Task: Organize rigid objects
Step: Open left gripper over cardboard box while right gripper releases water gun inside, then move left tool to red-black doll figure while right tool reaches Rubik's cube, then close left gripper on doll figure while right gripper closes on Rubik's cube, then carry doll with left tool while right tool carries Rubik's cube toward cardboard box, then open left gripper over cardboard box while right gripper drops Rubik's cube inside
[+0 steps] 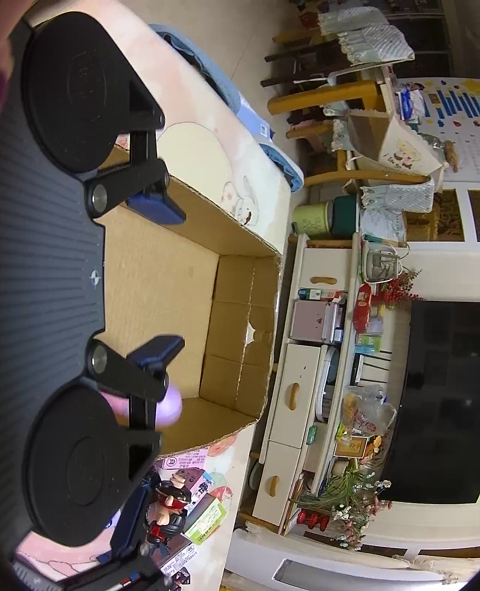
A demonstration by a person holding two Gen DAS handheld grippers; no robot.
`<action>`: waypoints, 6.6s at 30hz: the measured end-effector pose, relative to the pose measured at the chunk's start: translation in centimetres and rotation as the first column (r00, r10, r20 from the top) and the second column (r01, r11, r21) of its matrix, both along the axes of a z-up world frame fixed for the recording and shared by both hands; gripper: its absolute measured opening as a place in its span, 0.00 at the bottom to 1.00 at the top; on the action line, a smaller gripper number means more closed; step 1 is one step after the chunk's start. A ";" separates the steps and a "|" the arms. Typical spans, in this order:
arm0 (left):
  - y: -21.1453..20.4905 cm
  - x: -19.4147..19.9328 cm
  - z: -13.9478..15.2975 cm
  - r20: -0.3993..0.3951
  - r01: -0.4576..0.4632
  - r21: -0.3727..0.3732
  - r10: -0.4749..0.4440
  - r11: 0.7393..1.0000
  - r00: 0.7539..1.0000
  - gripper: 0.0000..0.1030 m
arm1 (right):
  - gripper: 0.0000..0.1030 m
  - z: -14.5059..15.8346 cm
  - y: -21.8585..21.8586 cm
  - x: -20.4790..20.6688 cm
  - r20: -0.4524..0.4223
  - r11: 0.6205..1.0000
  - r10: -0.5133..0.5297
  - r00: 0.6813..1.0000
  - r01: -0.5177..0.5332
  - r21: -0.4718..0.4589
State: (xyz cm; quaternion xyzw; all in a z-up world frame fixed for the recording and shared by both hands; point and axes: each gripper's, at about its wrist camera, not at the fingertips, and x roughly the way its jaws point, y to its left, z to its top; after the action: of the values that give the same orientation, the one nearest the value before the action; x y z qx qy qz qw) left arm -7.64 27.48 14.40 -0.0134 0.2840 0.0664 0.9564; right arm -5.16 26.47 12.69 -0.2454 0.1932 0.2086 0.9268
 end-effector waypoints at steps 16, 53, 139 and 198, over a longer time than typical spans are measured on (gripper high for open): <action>-1.9 -0.3 0.5 0.024 0.095 0.013 -0.095 0.995 0.995 1.00 | 0.93 -0.2 -6.7 -3.4 0.024 0.937 -0.259 0.966 0.245 0.251; -4.6 1.8 -1.2 0.002 0.425 -0.030 -0.425 0.905 0.905 1.00 | 0.97 -5.8 -21.4 -1.7 -0.099 0.751 -0.563 0.820 0.559 0.351; -6.5 1.3 -3.5 -0.089 0.489 -0.077 -0.495 0.869 0.865 1.00 | 0.51 -3.0 -20.6 0.2 -0.148 0.810 -0.449 0.881 0.471 0.348; 12.1 0.9 0.7 -0.089 0.034 -0.191 -0.052 0.981 0.995 1.00 | 0.72 1.3 0.2 -0.4 -0.069 0.958 -0.066 0.995 0.082 0.276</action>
State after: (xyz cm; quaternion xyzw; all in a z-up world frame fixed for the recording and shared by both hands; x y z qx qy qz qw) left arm -6.77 39.54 15.15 -0.0949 0.3335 0.0190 0.9378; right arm -5.59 26.68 13.98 -0.0990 0.1984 0.2061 0.9531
